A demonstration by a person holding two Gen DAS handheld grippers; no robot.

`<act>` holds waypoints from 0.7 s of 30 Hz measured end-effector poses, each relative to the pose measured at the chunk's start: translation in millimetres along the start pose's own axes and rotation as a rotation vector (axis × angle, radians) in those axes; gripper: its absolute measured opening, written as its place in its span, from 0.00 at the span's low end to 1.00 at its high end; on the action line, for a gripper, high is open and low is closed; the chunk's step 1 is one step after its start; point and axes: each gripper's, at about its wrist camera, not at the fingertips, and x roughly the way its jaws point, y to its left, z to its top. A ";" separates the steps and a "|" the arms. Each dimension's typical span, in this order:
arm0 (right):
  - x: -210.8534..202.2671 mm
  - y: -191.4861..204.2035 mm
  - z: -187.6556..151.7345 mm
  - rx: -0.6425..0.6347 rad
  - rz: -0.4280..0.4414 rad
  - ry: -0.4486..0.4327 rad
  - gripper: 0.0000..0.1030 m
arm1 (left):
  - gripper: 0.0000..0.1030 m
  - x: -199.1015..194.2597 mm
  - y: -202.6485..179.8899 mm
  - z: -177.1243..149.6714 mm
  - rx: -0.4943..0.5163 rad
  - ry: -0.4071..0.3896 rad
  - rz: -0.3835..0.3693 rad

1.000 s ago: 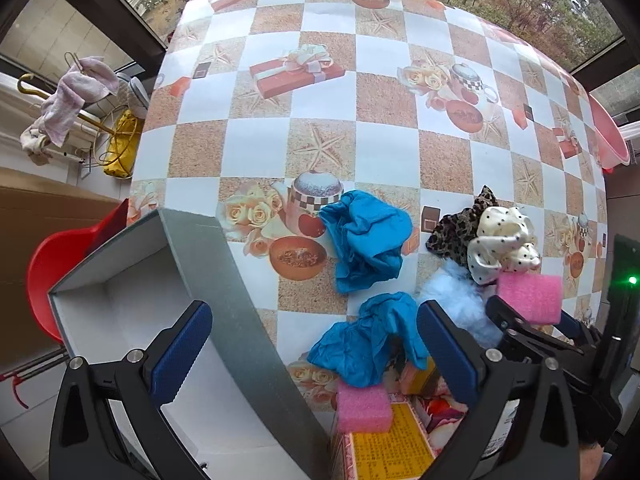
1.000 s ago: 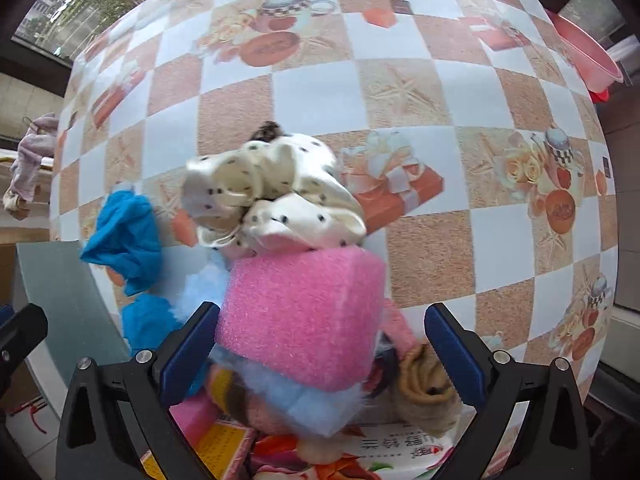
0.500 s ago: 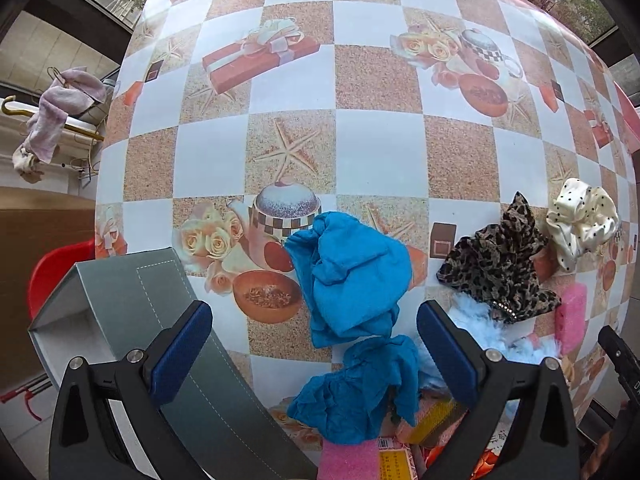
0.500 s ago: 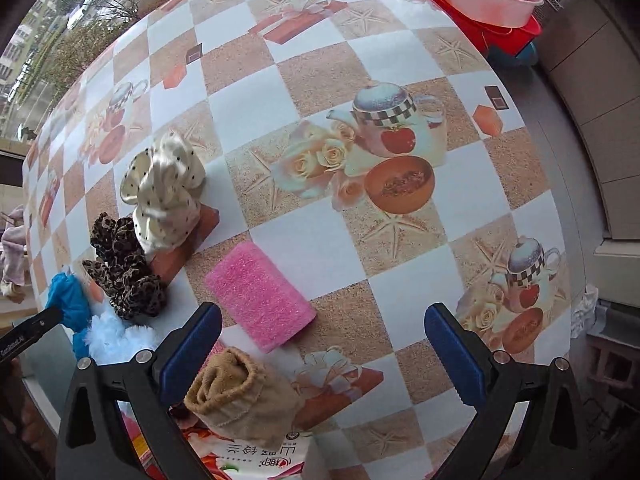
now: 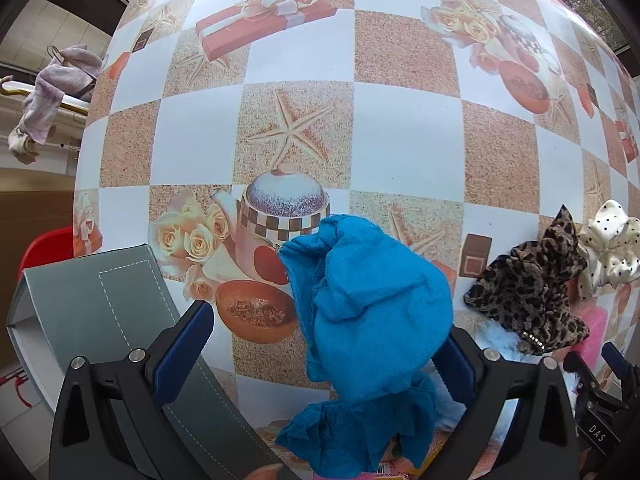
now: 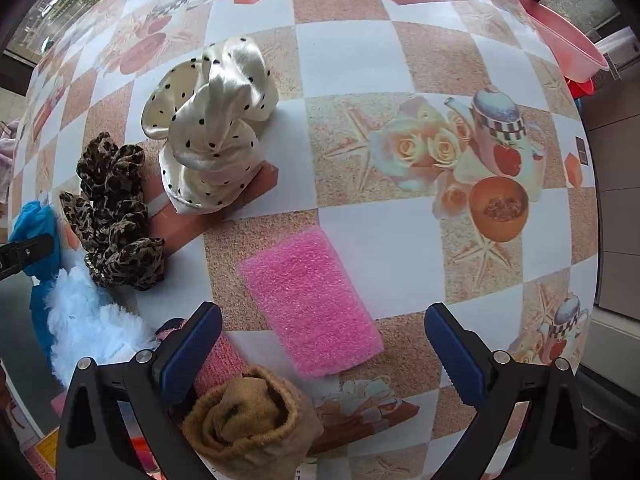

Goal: Organize soft objects
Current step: 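Grasp the blue cloth with the left gripper while the right gripper grasps the pink sponge, then carry the blue cloth and pink sponge in both grippers over the white box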

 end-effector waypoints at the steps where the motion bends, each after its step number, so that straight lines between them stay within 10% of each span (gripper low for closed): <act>1: 5.4 2.2 -0.2 -0.012 -0.004 0.003 0.99 | 0.94 4.5 -0.6 1.1 0.000 0.009 -0.003; 8: 37.6 14.6 -12.1 -0.012 -0.011 0.031 0.90 | 0.82 26.3 -5.3 -9.0 0.007 0.045 -0.046; 13: 25.5 -3.7 -13.2 0.010 -0.013 0.013 0.66 | 0.28 23.3 -15.6 -11.9 0.042 0.024 -0.085; 14: 21.8 -2.9 -3.7 0.010 -0.014 0.003 0.50 | 0.28 23.0 -20.0 -12.2 0.057 0.013 -0.071; 21: 13.9 -18.2 -16.0 0.103 0.054 -0.004 0.49 | 0.26 -12.7 -23.9 -13.7 0.110 -0.124 -0.043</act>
